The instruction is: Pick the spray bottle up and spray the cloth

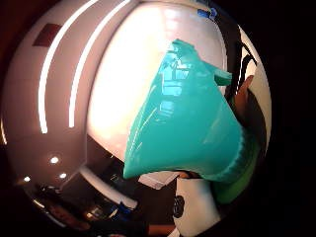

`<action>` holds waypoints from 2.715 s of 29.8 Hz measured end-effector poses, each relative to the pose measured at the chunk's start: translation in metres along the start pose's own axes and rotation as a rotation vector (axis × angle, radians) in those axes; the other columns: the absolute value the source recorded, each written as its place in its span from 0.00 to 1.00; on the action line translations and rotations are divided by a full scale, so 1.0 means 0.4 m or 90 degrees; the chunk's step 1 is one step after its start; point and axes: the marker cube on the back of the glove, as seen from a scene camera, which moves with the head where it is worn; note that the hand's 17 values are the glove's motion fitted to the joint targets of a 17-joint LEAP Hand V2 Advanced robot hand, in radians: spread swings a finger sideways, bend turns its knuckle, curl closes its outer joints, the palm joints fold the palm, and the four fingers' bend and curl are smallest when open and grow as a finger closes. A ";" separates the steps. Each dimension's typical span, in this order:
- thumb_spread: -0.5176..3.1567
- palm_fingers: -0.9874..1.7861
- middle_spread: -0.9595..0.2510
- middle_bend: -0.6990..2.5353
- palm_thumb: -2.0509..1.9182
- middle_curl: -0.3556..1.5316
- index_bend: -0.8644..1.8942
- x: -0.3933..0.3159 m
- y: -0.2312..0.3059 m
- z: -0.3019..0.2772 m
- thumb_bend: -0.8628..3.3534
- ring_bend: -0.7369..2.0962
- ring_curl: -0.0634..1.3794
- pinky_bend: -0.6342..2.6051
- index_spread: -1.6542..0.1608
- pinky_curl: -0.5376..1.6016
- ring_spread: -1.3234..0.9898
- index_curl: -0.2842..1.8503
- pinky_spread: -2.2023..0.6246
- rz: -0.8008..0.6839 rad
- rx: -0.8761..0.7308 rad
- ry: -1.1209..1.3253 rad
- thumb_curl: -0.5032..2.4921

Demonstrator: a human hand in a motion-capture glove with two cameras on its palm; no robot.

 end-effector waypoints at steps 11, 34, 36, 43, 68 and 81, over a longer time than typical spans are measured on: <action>0.25 0.84 0.61 0.35 0.74 0.45 0.39 0.043 0.011 -0.013 0.20 0.46 0.35 0.34 0.74 0.44 0.49 0.39 0.69 0.050 -0.036 -0.003 0.43; 0.35 0.68 0.62 0.30 0.73 0.41 0.41 0.138 0.052 -0.001 0.19 0.35 0.29 0.24 0.71 0.38 0.50 0.37 0.79 0.156 -0.241 0.050 0.38; 0.36 0.68 0.62 0.29 0.73 0.40 0.40 0.143 0.060 -0.006 0.20 0.35 0.29 0.24 0.71 0.38 0.50 0.36 0.80 0.150 -0.244 0.062 0.37; 0.37 0.61 0.64 0.28 0.71 0.40 0.35 0.146 0.126 -0.037 0.19 0.35 0.30 0.25 0.69 0.38 0.50 0.33 0.82 0.111 -0.244 0.094 0.35; 0.39 0.47 0.73 0.27 0.60 0.37 0.36 -0.092 0.448 -0.267 0.19 0.33 0.27 0.27 0.65 0.40 0.56 0.27 0.85 -0.062 -0.374 0.182 0.29; 0.38 0.46 0.76 0.28 0.60 0.37 0.36 -0.122 0.539 -0.280 0.20 0.33 0.26 0.27 0.65 0.41 0.58 0.26 0.86 -0.108 -0.429 0.217 0.28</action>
